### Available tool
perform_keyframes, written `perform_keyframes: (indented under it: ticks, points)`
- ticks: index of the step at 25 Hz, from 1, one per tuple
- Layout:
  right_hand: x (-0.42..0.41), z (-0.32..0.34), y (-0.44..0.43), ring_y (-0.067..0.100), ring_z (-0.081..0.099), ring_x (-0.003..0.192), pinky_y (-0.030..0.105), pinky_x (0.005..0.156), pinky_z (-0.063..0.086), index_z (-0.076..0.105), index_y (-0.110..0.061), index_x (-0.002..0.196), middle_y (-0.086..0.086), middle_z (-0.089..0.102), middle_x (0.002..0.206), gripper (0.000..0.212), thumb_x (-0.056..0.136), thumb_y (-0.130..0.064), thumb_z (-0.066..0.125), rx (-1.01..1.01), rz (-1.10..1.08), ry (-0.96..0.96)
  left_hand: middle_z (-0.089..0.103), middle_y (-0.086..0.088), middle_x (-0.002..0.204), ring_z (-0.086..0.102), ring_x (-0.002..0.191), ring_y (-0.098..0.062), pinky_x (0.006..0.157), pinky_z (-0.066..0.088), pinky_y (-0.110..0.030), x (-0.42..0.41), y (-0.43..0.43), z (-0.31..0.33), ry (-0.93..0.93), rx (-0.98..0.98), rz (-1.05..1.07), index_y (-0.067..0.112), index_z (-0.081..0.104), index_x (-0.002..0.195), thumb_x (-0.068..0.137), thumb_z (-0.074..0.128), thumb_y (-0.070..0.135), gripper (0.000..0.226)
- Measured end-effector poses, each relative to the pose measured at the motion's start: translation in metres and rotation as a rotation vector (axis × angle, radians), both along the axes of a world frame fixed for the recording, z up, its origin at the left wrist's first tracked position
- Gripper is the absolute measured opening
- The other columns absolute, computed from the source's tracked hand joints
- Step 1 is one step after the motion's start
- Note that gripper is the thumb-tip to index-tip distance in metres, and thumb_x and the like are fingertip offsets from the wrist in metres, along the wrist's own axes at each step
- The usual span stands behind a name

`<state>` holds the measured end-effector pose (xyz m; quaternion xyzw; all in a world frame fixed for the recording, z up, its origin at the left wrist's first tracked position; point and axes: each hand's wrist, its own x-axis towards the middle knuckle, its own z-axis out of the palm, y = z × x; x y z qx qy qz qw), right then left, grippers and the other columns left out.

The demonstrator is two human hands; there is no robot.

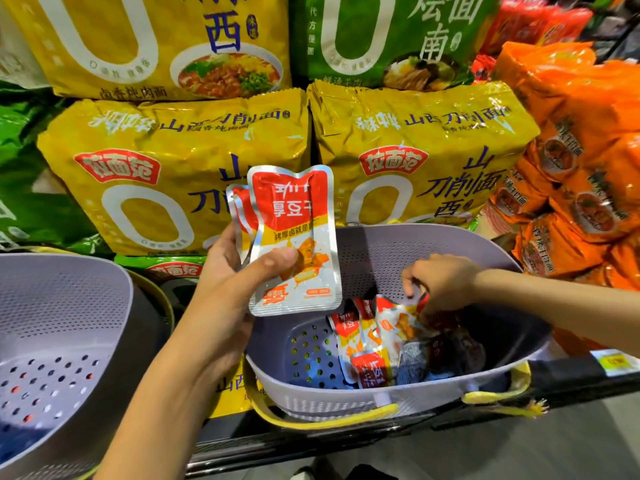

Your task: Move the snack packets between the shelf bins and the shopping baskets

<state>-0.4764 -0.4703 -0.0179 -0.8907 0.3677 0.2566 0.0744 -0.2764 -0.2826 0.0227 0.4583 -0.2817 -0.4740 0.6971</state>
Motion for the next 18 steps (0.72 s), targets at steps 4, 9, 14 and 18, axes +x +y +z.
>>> perform_keyframes:
  ticks: [4, 9, 14, 18]
  points:
    - [0.01, 0.002, 0.005, 0.017, 0.052, 0.087, 0.027, 0.067, 0.035, 0.056, -0.025, 0.079, -0.005, 0.057, 0.085, 0.017, 0.078, -0.035, 0.069, 0.025, 0.133, 0.138, 0.075, -0.002, 0.086, 0.072, 0.072, -0.016, 0.056, 0.055, -0.023, 0.0, 0.0, 0.001, -0.004, 0.0, 0.003, 0.014, 0.056, 0.109, 0.052, 0.075, 0.009, 0.061]
    - [0.007, 0.0, 0.009, 0.019, 0.047, 0.098, 0.025, 0.069, 0.03, 0.033, -0.028, 0.069, -0.001, 0.054, 0.098, 0.037, 0.076, -0.028, 0.07, 0.054, 0.31, 0.2, 0.074, -0.001, 0.085, 0.072, 0.071, -0.015, 0.056, 0.054, -0.022, -0.001, 0.0, 0.0, -0.001, -0.013, 0.017, 0.013, 0.054, 0.112, 0.061, 0.065, 0.008, 0.052]
    - [0.031, 0.042, 0.009, 0.01, 0.047, 0.068, 0.022, 0.057, 0.035, 0.045, -0.024, 0.072, -0.006, 0.054, 0.075, 0.034, 0.066, -0.019, 0.078, 0.207, 0.159, -0.074, 0.074, 0.0, 0.08, 0.071, 0.069, -0.014, 0.055, 0.054, -0.023, -0.001, -0.001, 0.002, 0.017, -0.021, 0.021, 0.014, 0.055, 0.105, 0.061, 0.064, 0.008, 0.045]
    - [0.074, 0.024, 0.032, 0.017, 0.061, 0.093, 0.028, 0.079, 0.051, 0.063, -0.021, 0.115, 0.001, 0.064, 0.106, 0.045, 0.072, -0.021, 0.077, 0.281, 0.21, -0.031, 0.074, 0.0, 0.08, 0.071, 0.07, -0.014, 0.055, 0.055, -0.023, -0.002, -0.002, 0.003, 0.035, -0.022, 0.025, 0.014, 0.056, 0.104, 0.061, 0.064, 0.008, 0.044]
